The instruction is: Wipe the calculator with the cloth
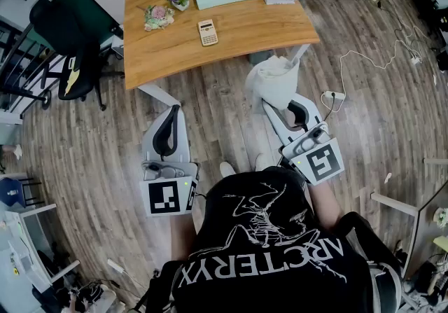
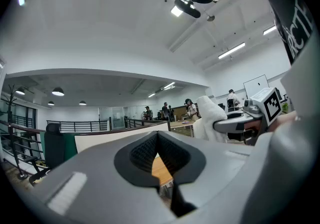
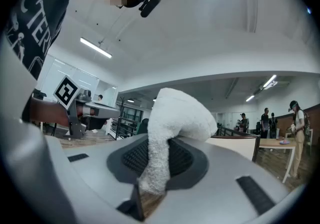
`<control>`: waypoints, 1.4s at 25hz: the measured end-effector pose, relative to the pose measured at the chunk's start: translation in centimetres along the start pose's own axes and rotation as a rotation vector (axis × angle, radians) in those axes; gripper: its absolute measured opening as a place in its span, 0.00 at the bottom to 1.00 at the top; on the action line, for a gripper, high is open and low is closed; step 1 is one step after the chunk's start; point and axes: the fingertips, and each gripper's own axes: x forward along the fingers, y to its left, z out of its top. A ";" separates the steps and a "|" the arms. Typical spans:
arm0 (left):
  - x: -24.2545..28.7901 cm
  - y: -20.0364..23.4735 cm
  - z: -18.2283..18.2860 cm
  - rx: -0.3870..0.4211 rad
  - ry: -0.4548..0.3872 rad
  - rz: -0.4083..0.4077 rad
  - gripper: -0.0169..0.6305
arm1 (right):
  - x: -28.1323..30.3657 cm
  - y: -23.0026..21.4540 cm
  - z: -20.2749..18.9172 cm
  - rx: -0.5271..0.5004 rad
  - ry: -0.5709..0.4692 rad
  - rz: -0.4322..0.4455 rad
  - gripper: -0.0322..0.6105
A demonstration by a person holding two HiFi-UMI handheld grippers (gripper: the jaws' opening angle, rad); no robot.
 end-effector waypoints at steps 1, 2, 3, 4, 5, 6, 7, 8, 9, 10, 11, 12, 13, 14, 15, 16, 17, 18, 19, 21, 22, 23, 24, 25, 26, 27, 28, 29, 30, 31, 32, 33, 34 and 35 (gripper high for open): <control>0.1 0.0 0.0 0.001 0.000 -0.002 0.03 | 0.0 -0.1 -0.1 -0.002 0.002 -0.002 0.19; 0.2 -0.1 -0.1 0.002 -0.001 -0.003 0.03 | 0.0 -0.2 -0.2 -0.004 0.004 -0.003 0.19; 0.3 -0.1 -0.1 0.002 -0.001 -0.004 0.03 | 0.0 -0.3 -0.3 -0.006 0.004 -0.004 0.19; 0.3 -0.2 -0.1 0.002 -0.002 -0.004 0.03 | 0.0 -0.3 -0.3 -0.005 0.002 -0.004 0.19; 0.4 -0.3 -0.1 0.002 -0.002 -0.004 0.03 | 0.0 -0.4 -0.3 0.000 -0.003 -0.002 0.19; 0.5 -0.3 -0.2 0.004 0.000 -0.003 0.03 | 0.0 -0.4 -0.3 0.011 -0.010 0.003 0.19; 0.6 -0.4 -0.2 0.006 0.001 -0.002 0.03 | 0.0 -0.5 -0.2 0.025 -0.021 0.010 0.19; 0.6 -0.4 -0.2 0.008 0.003 -0.002 0.03 | 0.0 -0.5 0.0 0.041 -0.034 0.015 0.19; 0.7 -0.5 -0.2 0.010 0.004 -0.001 0.03 | -0.1 -0.6 0.1 0.051 -0.044 0.016 0.19; 0.9 -0.6 -0.3 0.013 0.005 0.000 0.03 | -0.1 -0.8 0.1 0.053 -0.045 0.014 0.19; 1.0 -0.7 -0.3 0.015 0.004 0.002 0.03 | -0.1 -1.0 0.0 0.048 -0.042 0.010 0.19; 1.2 -0.8 -0.3 0.019 0.004 0.005 0.03 | -0.1 -1.2 -0.1 0.040 -0.040 0.007 0.19; 1.4 -0.9 -0.3 0.024 0.005 0.008 0.03 | 0.0 -1.5 -0.1 0.035 -0.041 0.007 0.19; 1.6 -1.0 -0.3 0.030 0.008 0.013 0.03 | 0.1 -1.7 -0.1 0.033 -0.046 0.008 0.19; 1.8 -1.1 -0.4 0.035 0.012 0.017 0.03 | 0.2 -1.9 0.0 0.034 -0.051 0.009 0.19; 2.1 -1.2 -0.5 0.039 0.015 0.020 0.03 | 0.3 -2.2 -0.1 0.033 -0.048 0.009 0.19; 2.3 -1.3 -0.5 0.039 0.016 0.024 0.03 | 0.3 -2.5 -0.5 0.030 -0.038 0.007 0.19; 2.5 -1.4 -0.6 0.038 0.017 0.027 0.03 | 0.4 -2.8 -0.8 0.028 -0.027 0.008 0.19; 2.8 -1.5 -0.6 0.037 0.020 0.032 0.03 | 0.4 -3.0 -1.0 0.026 -0.021 0.011 0.19; 3.3 -1.7 -0.8 0.031 0.035 0.042 0.03 | 0.6 -3.5 -1.0 0.030 -0.029 0.025 0.19; 3.7 -1.7 -0.8 0.029 0.041 0.046 0.03 | 0.8 -3.9 -0.9 0.031 -0.038 0.030 0.19; 4.1 -1.8 -0.8 0.032 0.039 0.051 0.03 | 0.9 -4.3 -0.9 0.032 -0.044 0.034 0.19; 4.5 -1.9 -0.7 0.037 0.033 0.056 0.03 | 1.0 -4.7 -0.9 0.032 -0.047 0.039 0.19; 4.8 -2.0 -0.6 0.041 0.028 0.061 0.03 | 1.0 -5.1 -0.8 0.033 -0.050 0.047 0.19; 5.2 -2.1 -0.6 0.043 0.027 0.067 0.03 | 1.0 -5.5 -0.9 0.034 -0.051 0.054 0.19; 5.5 -2.2 -0.6 0.042 0.030 0.074 0.03 | 1.0 -5.9 -1.0 0.031 -0.047 0.059 0.19; 5.9 -2.3 -0.7 0.039 0.037 0.084 0.03 | 1.0 -6.3 -1.2 0.026 -0.041 0.065 0.19; 6.2 -2.4 -0.8 0.032 0.046 0.094 0.03 | 1.0 -6.7 -1.4 0.019 -0.035 0.072 0.19; 6.5 -2.5 -1.0 0.028 0.053 0.103 0.03 | 1.1 -7.0 -1.7 0.015 -0.030 0.080 0.19; 6.9 -2.6 -1.1 0.032 0.053 0.111 0.03 | 1.1 -7.3 -1.9 0.016 -0.026 0.088 0.19; 7.2 -2.6 -1.1 0.042 0.051 0.117 0.03 | 1.3 -7.6 -2.2 0.019 -0.023 0.096 0.19; 7.5 -2.5 -1.3 0.051 0.051 0.123 0.03 | 1.5 -7.9 -2.5 0.022 -0.020 0.103 0.19; 7.8 -2.4 -1.5 0.056 0.053 0.129 0.03 | 1.8 -8.1 -2.8 0.025 -0.019 0.110 0.19; 8.1 -2.1 -1.7 0.054 0.056 0.136 0.03 | 2.2 -8.4 -3.1 0.029 -0.018 0.117 0.19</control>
